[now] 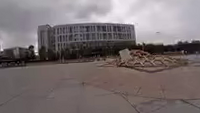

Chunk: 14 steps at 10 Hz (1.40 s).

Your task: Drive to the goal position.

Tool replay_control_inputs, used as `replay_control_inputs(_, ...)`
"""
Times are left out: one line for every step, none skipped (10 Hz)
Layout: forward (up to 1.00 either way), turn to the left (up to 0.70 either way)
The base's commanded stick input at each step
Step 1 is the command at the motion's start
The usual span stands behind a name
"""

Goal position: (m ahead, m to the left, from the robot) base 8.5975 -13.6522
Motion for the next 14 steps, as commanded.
replay_control_inputs(0.0,-0.5)
replay_control_inputs(0.0,-0.5)
replay_control_inputs(0.0,-0.5)
replay_control_inputs(0.0,-0.5)
replay_control_inputs(0.0,-0.5)
replay_control_inputs(0.0,-0.49)
replay_control_inputs(0.0,-0.46)
replay_control_inputs(0.0,-0.43)
replay_control_inputs(0.0,-0.43)
replay_control_inputs(0.0,-0.48)
replay_control_inputs(0.0,-0.46)
replay_control_inputs(0.0,-0.43)
replay_control_inputs(0.01,-0.31)
replay_control_inputs(0.04,-0.1)
